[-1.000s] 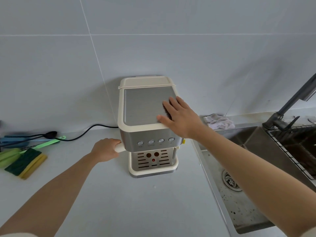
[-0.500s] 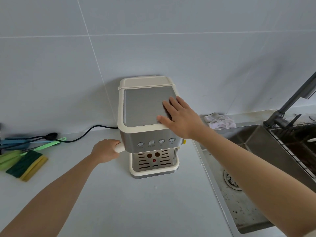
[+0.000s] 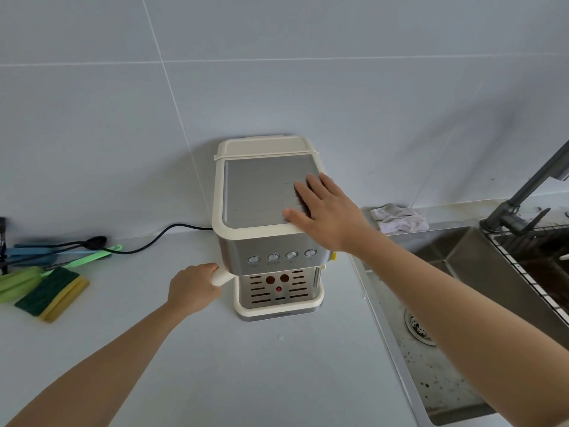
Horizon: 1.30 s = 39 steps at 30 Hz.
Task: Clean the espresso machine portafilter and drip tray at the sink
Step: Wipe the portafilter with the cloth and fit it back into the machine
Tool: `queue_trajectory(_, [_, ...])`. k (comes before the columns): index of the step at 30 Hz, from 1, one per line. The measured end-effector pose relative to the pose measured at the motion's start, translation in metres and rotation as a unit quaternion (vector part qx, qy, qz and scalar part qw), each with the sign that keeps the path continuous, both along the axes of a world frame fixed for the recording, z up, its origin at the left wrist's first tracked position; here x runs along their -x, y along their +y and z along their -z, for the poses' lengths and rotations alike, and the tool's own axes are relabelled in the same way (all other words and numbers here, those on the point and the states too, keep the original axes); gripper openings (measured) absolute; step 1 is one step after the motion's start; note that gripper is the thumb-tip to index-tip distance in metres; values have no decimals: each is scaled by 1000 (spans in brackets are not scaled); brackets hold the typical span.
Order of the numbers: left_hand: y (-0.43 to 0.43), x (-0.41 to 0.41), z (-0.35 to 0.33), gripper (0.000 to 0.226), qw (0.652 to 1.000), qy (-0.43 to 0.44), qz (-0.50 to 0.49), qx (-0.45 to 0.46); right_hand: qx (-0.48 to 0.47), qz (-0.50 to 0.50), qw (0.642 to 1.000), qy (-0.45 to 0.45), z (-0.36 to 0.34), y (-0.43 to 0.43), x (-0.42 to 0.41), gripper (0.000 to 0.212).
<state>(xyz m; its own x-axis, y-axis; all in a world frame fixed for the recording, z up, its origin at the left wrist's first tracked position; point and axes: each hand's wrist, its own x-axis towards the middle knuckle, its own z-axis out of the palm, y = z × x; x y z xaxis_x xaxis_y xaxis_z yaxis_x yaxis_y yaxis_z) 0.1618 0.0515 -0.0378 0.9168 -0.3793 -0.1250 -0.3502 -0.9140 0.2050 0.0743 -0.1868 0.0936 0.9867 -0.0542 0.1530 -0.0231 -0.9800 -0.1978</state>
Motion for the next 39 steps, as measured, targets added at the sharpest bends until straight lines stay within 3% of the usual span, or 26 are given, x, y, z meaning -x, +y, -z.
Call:
queue_trajectory(9, [3, -14, -7, 23, 1000, 19, 19, 14, -2, -3, 1000, -5, 0, 0, 1, 49])
queue_trajectory(21, [2, -33, -14, 16, 998, 52, 28, 7, -4, -1, 1000, -2, 1, -1, 0, 52])
queue_trajectory(39, [1, -15, -6, 23, 999, 0, 35, 25, 3, -1, 1000, -14, 1, 0, 0, 52])
